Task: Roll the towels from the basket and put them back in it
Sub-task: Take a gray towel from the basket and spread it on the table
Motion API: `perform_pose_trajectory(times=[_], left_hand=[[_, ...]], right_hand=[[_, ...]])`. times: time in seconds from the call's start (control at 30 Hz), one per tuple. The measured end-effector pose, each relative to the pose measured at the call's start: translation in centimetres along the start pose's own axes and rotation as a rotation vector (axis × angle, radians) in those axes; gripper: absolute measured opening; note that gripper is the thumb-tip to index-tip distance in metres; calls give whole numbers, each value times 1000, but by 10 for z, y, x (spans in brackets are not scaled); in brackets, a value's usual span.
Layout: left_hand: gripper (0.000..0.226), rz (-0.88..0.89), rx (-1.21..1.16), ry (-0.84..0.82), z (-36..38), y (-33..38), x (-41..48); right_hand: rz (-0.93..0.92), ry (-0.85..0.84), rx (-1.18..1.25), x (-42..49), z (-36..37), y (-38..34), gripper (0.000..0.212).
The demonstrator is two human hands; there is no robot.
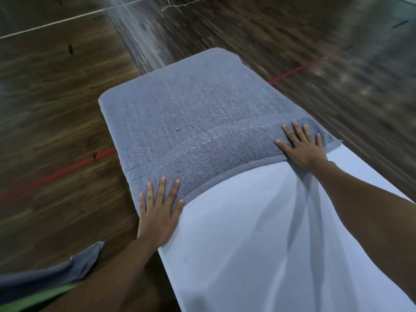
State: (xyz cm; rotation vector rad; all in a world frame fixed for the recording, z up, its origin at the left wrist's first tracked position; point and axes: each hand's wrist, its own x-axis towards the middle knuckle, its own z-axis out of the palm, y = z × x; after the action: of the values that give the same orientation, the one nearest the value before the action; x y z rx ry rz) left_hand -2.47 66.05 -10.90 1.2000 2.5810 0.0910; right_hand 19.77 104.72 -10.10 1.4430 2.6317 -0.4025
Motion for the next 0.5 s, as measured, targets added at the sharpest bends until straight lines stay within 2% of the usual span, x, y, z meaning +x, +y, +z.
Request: perform_pose_trajectory(times=[0.2,0.37,0.5], left_hand=[[68,10,12,-17,25,34,-79],[73,23,9,-17,39,38,-111],[72,7,4,-27,48,50,-135]], right_hand=[[33,37,3,-95,14,51,73],[76,53,9,-177,36,72,71],[40,94,-6,-225,50,92,71]])
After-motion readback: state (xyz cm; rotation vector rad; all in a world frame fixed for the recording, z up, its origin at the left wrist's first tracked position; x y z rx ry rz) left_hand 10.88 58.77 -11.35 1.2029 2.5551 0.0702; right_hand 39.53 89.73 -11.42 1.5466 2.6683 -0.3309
